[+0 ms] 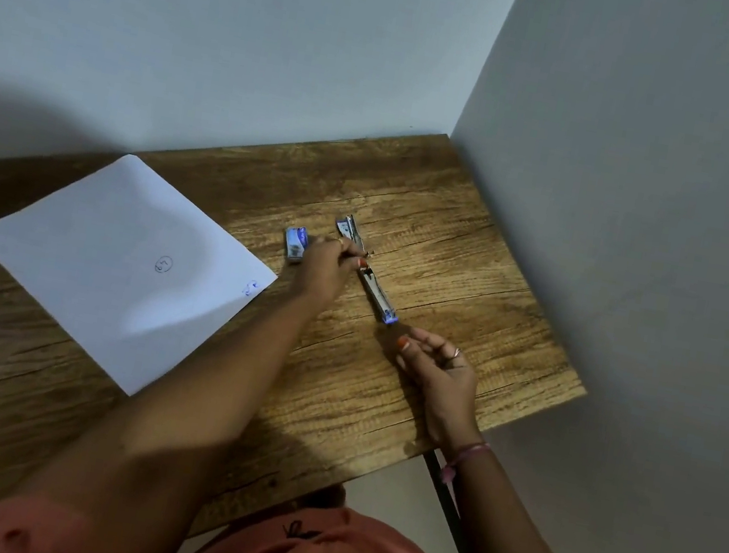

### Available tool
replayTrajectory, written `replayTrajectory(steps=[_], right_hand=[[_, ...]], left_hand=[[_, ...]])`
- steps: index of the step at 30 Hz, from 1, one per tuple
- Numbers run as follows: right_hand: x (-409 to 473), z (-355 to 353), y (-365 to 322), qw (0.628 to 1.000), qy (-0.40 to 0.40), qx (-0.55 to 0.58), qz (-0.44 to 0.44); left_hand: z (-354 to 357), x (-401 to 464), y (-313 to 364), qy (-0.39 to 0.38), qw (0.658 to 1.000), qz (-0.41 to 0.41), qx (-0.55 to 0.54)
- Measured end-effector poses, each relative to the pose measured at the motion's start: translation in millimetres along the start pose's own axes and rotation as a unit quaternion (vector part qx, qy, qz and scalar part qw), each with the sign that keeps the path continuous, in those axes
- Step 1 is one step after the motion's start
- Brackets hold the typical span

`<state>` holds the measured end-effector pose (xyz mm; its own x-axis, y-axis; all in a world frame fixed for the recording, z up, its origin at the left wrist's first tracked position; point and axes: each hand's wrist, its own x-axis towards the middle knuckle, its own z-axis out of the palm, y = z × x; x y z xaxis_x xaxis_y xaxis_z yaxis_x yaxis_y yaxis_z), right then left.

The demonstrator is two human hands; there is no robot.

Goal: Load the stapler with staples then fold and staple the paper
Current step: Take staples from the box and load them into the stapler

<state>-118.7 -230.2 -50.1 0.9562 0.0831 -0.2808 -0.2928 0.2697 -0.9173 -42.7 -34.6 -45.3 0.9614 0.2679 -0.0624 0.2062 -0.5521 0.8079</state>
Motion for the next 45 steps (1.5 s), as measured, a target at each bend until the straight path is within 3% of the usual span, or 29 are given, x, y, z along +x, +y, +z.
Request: replayTrajectory(steps=[3, 6, 9, 12, 16, 19, 23, 30, 37, 45], right_hand=[[1.2, 0.0, -2.5, 1.000, 0.008, 0.025, 0.013], [2.3, 0.5, -4.4, 0.998, 0.016, 0.052, 0.024], [2.3, 0.1, -6.0, 0.998, 0.010, 0.046, 0.029], [2.1, -0.8, -8.3, 0.998, -0.008, 0.040, 0.039], [5.6, 2.3, -23.3, 0.999, -0.029, 0.034, 0.024], [8.7, 7.3, -43.4, 0.998, -0.048, 0.031, -0.012], [11.5, 15.4, -67.7, 0.996, -0.062, 0.015, -0.061], [5.2, 26.6, -91.8, 0.988, -0.118, -0.011, -0.103], [4.4, 32.6, -103.1, 0.985, -0.120, -0.038, -0.119], [8.5, 44.6, -131.7, 0.935, -0.113, -0.188, -0.279]], left_hand=[[-1.5, -5.0, -0.4, -0.039, 0.998, 0.030, -0.047], [-4.0, -16.6, 2.5, -0.065, 0.985, 0.013, -0.162], [-9.0, -28.8, 5.7, -0.128, 0.913, -0.082, -0.379], [-19.2, -34.9, 6.6, -0.161, 0.845, -0.095, -0.502], [-30.6, -37.2, 6.1, -0.177, 0.784, -0.121, -0.583], [-32.4, -36.9, 6.9, -0.166, 0.790, -0.117, -0.579], [-38.2, -38.8, 12.7, -0.174, 0.771, -0.087, -0.606], [-50.8, -41.1, 25.4, -0.191, 0.795, -0.032, -0.575], [-56.6, -43.8, 47.2, -0.120, 0.883, 0.038, -0.452], [-87.2, -45.5, 65.4, -0.102, 0.937, 0.136, -0.306]])
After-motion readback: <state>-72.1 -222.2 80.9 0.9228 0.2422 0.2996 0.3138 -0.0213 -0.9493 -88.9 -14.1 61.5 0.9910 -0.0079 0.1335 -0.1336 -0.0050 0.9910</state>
